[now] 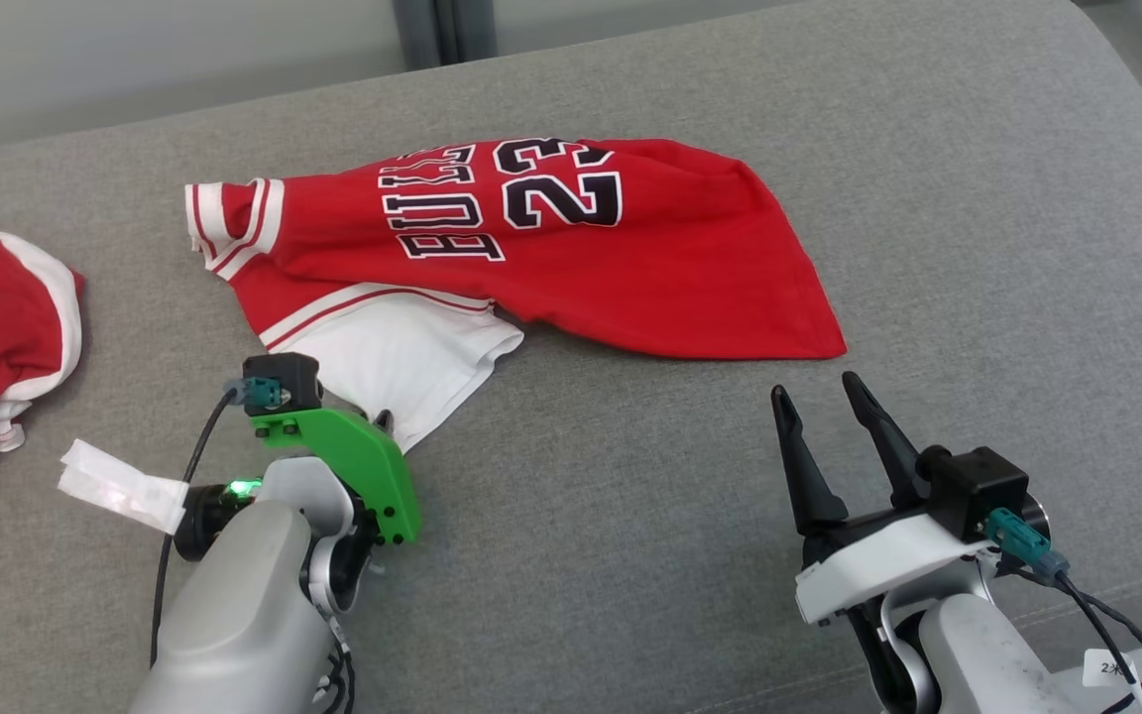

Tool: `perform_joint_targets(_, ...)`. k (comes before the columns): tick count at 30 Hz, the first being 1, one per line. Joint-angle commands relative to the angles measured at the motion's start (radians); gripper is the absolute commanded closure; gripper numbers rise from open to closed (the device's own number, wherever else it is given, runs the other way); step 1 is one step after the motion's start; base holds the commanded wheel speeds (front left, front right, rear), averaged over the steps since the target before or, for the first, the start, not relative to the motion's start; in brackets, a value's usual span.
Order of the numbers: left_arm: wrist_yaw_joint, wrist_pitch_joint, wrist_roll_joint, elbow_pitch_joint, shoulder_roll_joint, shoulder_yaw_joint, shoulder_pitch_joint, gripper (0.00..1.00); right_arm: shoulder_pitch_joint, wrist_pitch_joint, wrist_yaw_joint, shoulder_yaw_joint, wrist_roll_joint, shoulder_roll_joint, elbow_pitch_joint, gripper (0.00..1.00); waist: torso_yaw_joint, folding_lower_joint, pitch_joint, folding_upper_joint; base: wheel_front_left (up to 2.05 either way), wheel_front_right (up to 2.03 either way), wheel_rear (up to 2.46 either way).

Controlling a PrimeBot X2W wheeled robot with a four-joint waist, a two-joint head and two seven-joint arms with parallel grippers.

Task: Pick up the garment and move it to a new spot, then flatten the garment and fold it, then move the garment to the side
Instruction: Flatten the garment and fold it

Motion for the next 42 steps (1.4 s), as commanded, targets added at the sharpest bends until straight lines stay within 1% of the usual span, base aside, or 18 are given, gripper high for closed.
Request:
perform_joint_targets(1, -0.014, 0.042, -0.01, 0.034, -0.018, -0.028, 0.069, 1.0, -0.006, -0.003, 0.0, -0.002, 0.003, -0.002, -0.003, 0.0, 0.016, 0.0, 0.002, 0.0, 0.0, 0.0, 0.0)
perform_joint_targets(3, -0.022, 0.038, -0.014, 0.028, -0.015, -0.03, 0.073, 1.0, -0.007, -0.003, 0.0, -0.004, 0.001, -0.002, -0.002, 0.0, 0.029, 0.0, 0.001, 0.0, 0.0, 0.0, 0.0)
perform_joint_targets(6, -0.02, 0.025, -0.005, 0.015, 0.004, -0.03, 0.082, 1.0, -0.006, -0.003, 0.0, -0.004, -0.003, -0.001, 0.003, 0.0, 0.05, 0.0, -0.007, 0.0, 0.0, 0.0, 0.0)
perform_joint_targets(11, -0.002, 0.02, 0.009, -0.026, 0.061, -0.029, 0.125, 1.0, 0.005, -0.003, 0.0, -0.012, -0.005, -0.002, 0.007, 0.0, 0.09, 0.0, -0.027, 0.0, 0.0, 0.0, 0.0)
perform_joint_targets(14, 0.014, 0.021, 0.009, -0.078, 0.096, -0.025, 0.168, 1.0, 0.015, -0.003, 0.0, -0.017, -0.009, -0.002, 0.006, 0.0, 0.114, 0.0, -0.041, 0.0, 0.0, 0.0, 0.0)
perform_joint_targets(17, 0.027, 0.028, 0.0, -0.15, 0.118, -0.02, 0.209, 1.0, 0.021, -0.003, 0.0, -0.026, -0.012, -0.002, 0.005, 0.0, 0.136, 0.0, -0.051, 0.0, 0.0, 0.0, 0.0)
perform_joint_targets(19, 0.037, 0.012, 0.002, -0.211, 0.129, -0.014, 0.231, 1.0, 0.023, -0.004, 0.0, -0.03, -0.014, -0.002, 0.005, 0.0, 0.148, 0.0, -0.057, 0.0, 0.0, 0.0, 0.0)
perform_joint_targets(20, 0.044, 0.003, 0.006, -0.243, 0.135, -0.013, 0.244, 0.13, 0.024, -0.004, 0.0, -0.031, -0.015, -0.002, 0.006, 0.0, 0.152, 0.0, -0.061, 0.0, 0.0, 0.0, 0.0)
perform_joint_targets(21, 0.049, -0.006, 0.008, -0.266, 0.137, -0.012, 0.257, 0.0, 0.025, -0.004, 0.0, -0.032, -0.015, -0.002, 0.007, 0.0, 0.156, 0.0, -0.065, 0.0, 0.0, 0.0, 0.0)
perform_joint_targets(23, 0.059, -0.028, -0.007, -0.316, 0.132, -0.001, 0.284, 0.0, 0.026, -0.004, 0.0, -0.036, -0.018, -0.002, 0.009, 0.0, 0.163, 0.0, -0.076, 0.0, 0.0, 0.0, 0.0)
perform_joint_targets(26, 0.081, -0.1, -0.019, -0.38, 0.126, 0.035, 0.33, 0.0, 0.033, -0.004, 0.0, -0.047, -0.024, -0.002, 0.009, 0.0, 0.174, 0.0, -0.097, 0.0, 0.0, 0.0, 0.0)
perform_joint_targets(30, 0.069, -0.217, -0.03, -0.438, 0.123, 0.067, 0.388, 0.0, 0.049, -0.003, 0.0, -0.064, -0.032, -0.002, 0.007, 0.0, 0.188, 0.0, -0.129, 0.0, 0.0, 0.0, 0.0)
perform_joint_targets(31, 0.07, -0.257, -0.026, -0.448, 0.125, 0.078, 0.4, 0.0, 0.052, -0.002, 0.0, -0.07, -0.035, -0.002, 0.005, 0.0, 0.193, 0.0, -0.136, 0.0, 0.0, 0.0, 0.0)
perform_joint_targets(32, 0.079, -0.289, -0.014, -0.45, 0.131, 0.087, 0.407, 0.0, 0.055, -0.001, 0.0, -0.076, -0.036, -0.002, 0.003, 0.0, 0.197, 0.0, -0.142, 0.0, 0.0, 0.0, 0.0)
perform_joint_targets(37, 0.049, -0.423, 0.01, -0.467, 0.128, 0.097, 0.433, 0.0, 0.071, 0.004, 0.0, -0.112, -0.047, -0.002, -0.003, 0.0, 0.225, 0.0, -0.172, 0.0, 0.0, 0.0, 0.0)
perform_joint_targets(39, 0.032, -0.456, 0.021, -0.474, 0.13, 0.106, 0.435, 0.0, 0.075, 0.005, 0.0, -0.126, -0.052, -0.002, -0.005, 0.0, 0.234, 0.0, -0.179, 0.0, 0.0, 0.0, 0.0)
perform_joint_targets(42, 0.014, -0.478, 0.057, -0.484, 0.134, 0.126, 0.441, 0.0, 0.081, 0.006, 0.0, -0.145, -0.059, -0.002, -0.005, 0.0, 0.243, 0.0, -0.188, 0.0, 0.0, 0.0, 0.0)
